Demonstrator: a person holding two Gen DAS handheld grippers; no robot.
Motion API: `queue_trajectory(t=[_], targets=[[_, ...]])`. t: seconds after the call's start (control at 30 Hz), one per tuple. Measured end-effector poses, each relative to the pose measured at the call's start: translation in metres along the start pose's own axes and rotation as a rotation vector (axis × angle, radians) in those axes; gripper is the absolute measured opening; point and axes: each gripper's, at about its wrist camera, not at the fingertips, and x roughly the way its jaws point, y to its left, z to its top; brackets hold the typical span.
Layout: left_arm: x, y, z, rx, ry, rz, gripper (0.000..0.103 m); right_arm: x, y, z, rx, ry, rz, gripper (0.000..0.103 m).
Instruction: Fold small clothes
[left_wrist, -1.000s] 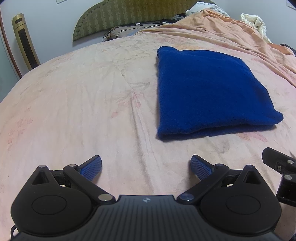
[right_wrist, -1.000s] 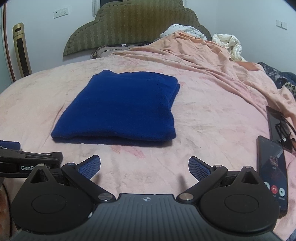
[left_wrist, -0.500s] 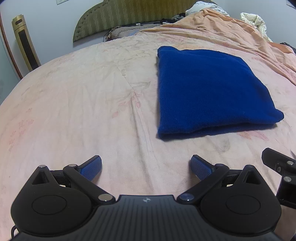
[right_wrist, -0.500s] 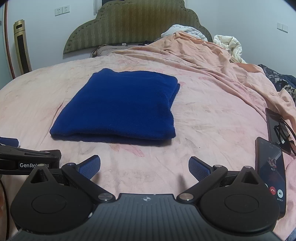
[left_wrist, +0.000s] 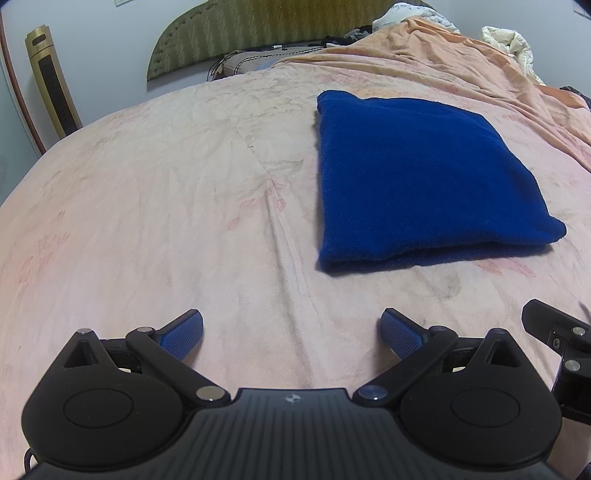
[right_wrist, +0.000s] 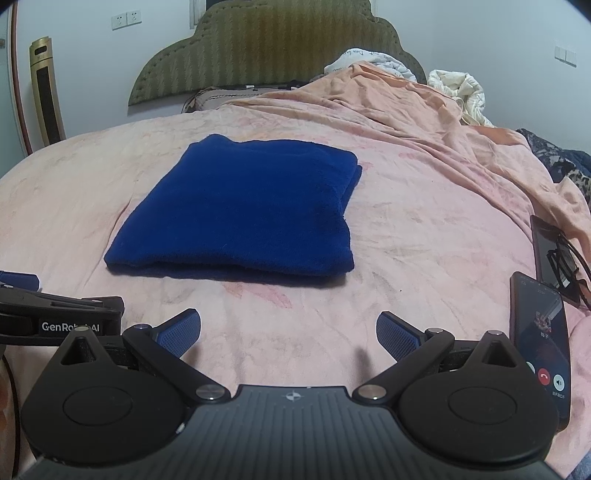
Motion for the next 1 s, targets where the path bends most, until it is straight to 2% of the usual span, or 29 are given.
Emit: queue_trajectory(t=[1.0], targets=[[-0.0020, -0.0009, -0.0011, 0.014, 0.007, 0.002, 0.103, -0.0024, 0.0000, -0.0016, -0.003, -0.001, 0.001, 0.103]])
